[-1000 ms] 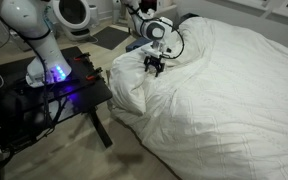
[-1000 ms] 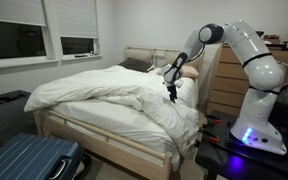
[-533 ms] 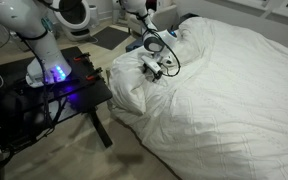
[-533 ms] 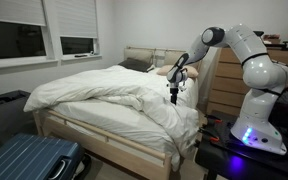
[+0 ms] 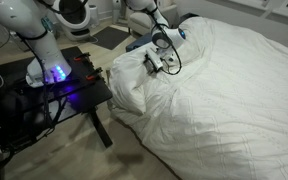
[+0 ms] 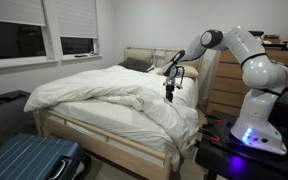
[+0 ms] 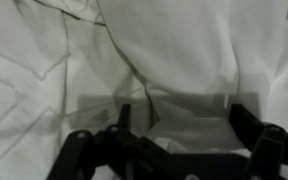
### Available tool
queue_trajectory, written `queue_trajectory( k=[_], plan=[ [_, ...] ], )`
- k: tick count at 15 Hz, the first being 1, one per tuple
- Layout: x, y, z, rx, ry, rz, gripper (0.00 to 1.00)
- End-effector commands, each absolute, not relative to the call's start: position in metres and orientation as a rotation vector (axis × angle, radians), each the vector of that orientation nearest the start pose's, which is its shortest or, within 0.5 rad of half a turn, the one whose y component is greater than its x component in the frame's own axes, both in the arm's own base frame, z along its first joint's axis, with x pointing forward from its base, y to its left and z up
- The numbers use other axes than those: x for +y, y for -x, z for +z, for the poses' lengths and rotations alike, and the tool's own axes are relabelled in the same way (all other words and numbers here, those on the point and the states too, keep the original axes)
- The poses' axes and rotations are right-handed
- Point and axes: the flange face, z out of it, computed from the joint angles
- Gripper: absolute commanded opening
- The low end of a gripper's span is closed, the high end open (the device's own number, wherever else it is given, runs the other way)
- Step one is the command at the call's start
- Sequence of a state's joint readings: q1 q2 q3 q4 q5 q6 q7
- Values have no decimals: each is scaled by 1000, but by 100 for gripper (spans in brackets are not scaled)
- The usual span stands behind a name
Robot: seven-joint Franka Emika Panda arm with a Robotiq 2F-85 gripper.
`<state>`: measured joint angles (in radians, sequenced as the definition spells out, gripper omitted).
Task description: Straighten the beddings on the bottom right corner of the bed
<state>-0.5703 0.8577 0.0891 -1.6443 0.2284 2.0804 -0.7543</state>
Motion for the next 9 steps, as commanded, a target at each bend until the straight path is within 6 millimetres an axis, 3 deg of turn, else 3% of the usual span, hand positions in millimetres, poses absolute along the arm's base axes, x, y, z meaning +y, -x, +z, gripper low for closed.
queue_trajectory(
  k=[1,6,7,8,9],
  plan=[
    [-272,-573,63,-101,2635,337,100],
    [-263,-562,9,-56,2602,466,100],
    [-264,-562,5,-55,2598,475,75],
    [-265,-564,2,-41,2602,478,74],
    [-265,-566,1,-24,2606,485,66]
  ],
)
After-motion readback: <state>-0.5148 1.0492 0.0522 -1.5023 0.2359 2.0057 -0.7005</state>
